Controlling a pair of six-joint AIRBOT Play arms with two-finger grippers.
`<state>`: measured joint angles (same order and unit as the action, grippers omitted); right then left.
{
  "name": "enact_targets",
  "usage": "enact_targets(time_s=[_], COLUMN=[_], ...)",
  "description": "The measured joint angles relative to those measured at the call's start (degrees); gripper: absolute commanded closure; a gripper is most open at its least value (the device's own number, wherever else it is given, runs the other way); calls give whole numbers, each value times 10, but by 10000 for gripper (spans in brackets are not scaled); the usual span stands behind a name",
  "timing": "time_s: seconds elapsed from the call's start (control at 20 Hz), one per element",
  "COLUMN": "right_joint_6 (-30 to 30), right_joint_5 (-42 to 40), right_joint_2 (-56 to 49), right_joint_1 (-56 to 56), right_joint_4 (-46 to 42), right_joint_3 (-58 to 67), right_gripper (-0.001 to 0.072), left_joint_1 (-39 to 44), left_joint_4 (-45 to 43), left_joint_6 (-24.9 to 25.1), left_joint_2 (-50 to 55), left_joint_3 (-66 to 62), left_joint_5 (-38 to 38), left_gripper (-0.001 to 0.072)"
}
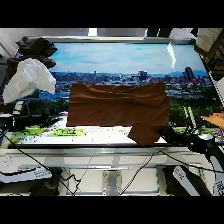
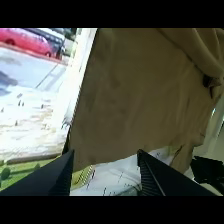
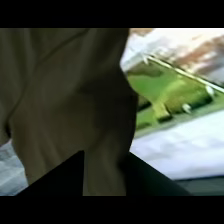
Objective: Fold the shirts.
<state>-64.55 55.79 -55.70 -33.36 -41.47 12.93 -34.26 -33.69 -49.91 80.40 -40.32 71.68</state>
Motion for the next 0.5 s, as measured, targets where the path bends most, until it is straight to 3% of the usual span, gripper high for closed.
enact_targets(time_s=[0.05, 0.1, 0.2, 0.25, 0.5], right_joint_6=[9, 18, 30, 36, 54], right_joint_5=[-1, -2, -9, -12, -20], right_joint_2=[-15, -28, -43, -48, -57], right_joint_1=[0, 0, 0, 0, 0], right_joint_4=[14, 26, 29, 33, 43], right_joint_3=[0, 0, -1, -2, -2], right_gripper=[412, 515, 603, 682, 682], left_joint_1=[0, 0, 0, 0, 0], left_joint_4=[1, 3, 2, 0, -15], left_joint_6=[1, 2, 2, 0, -10], left_joint_2=[1, 2, 3, 4, 5], left_joint_3=[0, 0, 0, 0, 0], left_joint_5=[-2, -7, -15, -18, -38], left_gripper=[255, 255, 255, 254, 253])
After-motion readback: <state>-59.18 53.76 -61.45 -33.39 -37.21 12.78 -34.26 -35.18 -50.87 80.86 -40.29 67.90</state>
